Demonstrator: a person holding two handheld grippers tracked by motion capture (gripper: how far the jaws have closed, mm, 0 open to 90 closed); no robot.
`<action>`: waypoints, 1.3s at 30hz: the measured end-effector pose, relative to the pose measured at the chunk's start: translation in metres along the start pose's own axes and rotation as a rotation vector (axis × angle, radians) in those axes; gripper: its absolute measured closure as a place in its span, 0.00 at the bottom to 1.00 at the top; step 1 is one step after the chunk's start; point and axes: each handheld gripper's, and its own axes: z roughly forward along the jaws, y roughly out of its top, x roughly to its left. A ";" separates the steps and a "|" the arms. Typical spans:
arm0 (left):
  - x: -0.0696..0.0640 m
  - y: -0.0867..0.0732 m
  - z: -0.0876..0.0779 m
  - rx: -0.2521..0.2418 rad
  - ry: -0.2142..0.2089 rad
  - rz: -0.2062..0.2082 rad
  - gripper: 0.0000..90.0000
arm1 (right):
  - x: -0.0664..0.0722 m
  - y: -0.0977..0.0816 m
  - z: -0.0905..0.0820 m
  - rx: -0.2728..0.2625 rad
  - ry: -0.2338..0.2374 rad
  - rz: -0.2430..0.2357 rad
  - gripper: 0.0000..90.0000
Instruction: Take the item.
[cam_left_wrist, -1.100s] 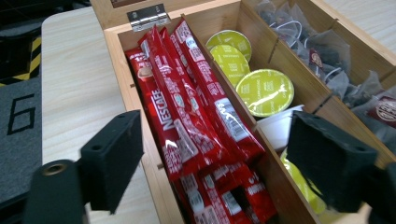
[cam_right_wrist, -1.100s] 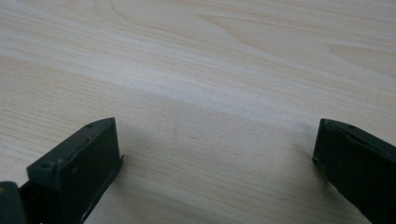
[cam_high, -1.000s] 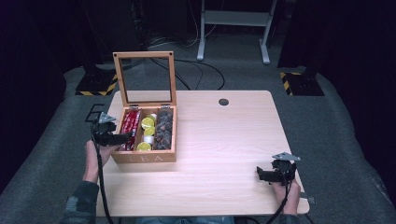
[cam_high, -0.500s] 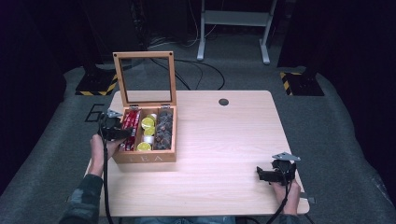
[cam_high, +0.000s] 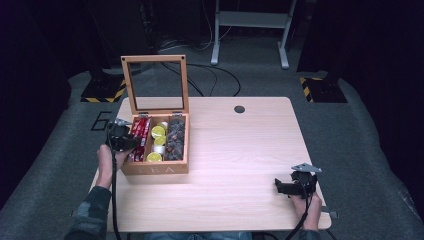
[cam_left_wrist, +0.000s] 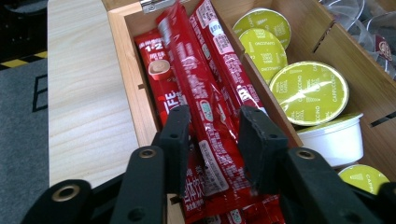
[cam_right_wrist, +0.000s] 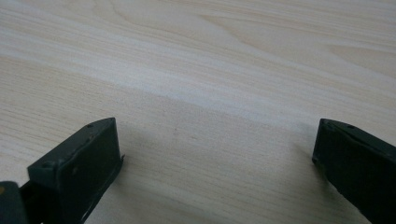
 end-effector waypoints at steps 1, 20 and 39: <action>0.000 0.000 0.000 0.004 0.000 -0.007 0.72 | 0.000 0.000 0.000 0.000 0.000 -0.001 0.00; -0.003 0.003 -0.001 0.042 0.010 -0.034 0.86 | 0.000 0.000 0.000 0.000 -0.001 0.000 0.00; -0.006 0.003 -0.017 -0.018 -0.003 -0.023 0.90 | 0.000 0.000 0.000 0.000 0.000 0.000 0.00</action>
